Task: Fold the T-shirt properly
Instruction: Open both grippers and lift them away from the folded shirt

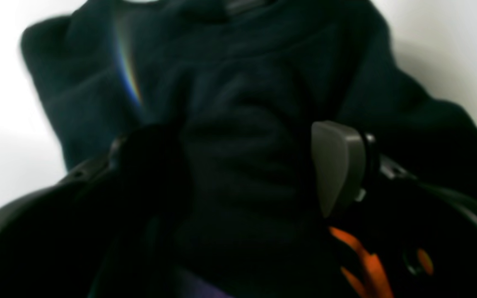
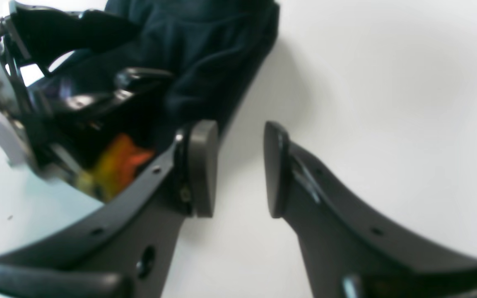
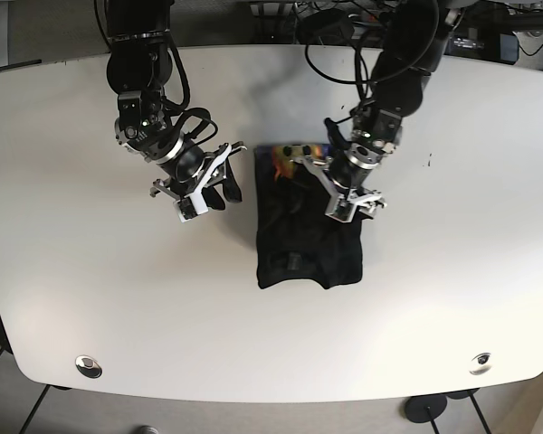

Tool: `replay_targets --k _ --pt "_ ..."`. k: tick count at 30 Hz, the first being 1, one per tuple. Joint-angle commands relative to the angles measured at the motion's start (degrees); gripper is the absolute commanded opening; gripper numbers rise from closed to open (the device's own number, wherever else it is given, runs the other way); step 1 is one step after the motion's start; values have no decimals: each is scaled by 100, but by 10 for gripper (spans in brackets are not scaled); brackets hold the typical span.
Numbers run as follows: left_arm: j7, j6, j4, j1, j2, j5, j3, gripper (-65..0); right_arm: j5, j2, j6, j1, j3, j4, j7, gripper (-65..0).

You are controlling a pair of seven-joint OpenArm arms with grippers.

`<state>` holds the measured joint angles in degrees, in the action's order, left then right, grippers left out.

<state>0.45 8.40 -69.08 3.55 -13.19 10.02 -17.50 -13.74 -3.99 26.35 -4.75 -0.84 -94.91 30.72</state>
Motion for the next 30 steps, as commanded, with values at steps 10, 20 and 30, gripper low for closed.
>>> replay_targets --k 10,20,30 --pt "452 1467 1893 10 -2342 -31 1772 -151 -99 8 16 31 185 -403 -114 -471" --pt "-585 2188 3827 335 -4074 -22 1780 -151 -99 8 16 -65 185 -526 -114 -471" --pt "-1104 2399 3325 300 -4778 -13 1798 -151 -99 -1 16 -136 185 -605 -114 -471"
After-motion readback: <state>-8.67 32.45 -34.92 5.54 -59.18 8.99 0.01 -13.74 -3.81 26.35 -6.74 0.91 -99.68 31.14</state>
